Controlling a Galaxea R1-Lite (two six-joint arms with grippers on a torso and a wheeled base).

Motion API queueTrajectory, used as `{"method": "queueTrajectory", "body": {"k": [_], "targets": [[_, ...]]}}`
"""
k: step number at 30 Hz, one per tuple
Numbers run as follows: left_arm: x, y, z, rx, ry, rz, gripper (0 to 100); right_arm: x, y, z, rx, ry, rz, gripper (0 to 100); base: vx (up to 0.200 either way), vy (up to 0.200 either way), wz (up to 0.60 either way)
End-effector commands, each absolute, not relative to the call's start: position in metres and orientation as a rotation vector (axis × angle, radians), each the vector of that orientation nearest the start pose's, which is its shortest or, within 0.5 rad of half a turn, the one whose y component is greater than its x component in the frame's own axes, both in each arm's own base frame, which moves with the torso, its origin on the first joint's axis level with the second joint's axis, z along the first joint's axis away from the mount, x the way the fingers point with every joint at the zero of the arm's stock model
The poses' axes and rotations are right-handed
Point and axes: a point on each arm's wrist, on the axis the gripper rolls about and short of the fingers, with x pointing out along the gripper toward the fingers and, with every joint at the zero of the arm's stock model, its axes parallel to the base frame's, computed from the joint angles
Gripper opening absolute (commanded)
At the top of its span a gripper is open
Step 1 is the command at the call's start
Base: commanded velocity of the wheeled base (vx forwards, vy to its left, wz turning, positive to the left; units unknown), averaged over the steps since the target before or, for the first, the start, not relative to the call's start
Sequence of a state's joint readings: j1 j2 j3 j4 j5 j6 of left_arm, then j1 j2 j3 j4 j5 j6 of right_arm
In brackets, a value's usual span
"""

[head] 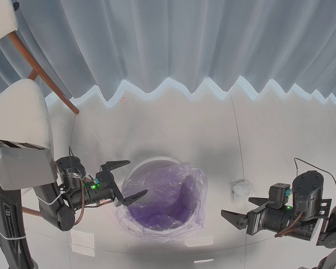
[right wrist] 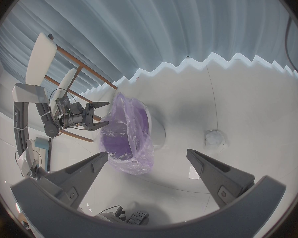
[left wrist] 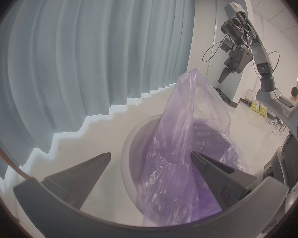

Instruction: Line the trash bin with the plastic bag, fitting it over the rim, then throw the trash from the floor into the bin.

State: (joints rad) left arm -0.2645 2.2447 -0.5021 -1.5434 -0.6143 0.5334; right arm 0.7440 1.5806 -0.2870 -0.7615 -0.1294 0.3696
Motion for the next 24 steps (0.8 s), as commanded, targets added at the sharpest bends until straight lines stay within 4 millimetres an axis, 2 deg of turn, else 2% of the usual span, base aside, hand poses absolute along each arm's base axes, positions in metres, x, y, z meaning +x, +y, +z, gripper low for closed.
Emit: {"method": "queueTrajectory", "body": {"k": [1,7,14,21,24], "targets": [[0.324,-0.102,0.012,0.459,-0.014,-0.921,100,0.158,0.142,0.096,0.112,0.608,0.497,100,0.000,0.000,0.00],[0.338,-0.106,0.008,0.463,-0.042,-0.917,100,0.160,0.144,0.093,0.116,0.600,0.499,100,0.000,0.000,0.00],[0.336,-0.127,0.017,0.463,-0.091,-0.960,100,0.165,0.148,0.083,0.112,0.619,0.491,100,0.000,0.000,0.00],[0.331,-0.136,0.033,0.470,-0.144,-0.979,100,0.167,0.149,0.079,0.121,0.607,0.491,100,0.000,0.000,0.00],[0.339,-0.140,0.037,0.475,-0.177,-0.971,100,0.167,0.150,0.078,0.125,0.596,0.494,100,0.000,0.000,0.00]]}}
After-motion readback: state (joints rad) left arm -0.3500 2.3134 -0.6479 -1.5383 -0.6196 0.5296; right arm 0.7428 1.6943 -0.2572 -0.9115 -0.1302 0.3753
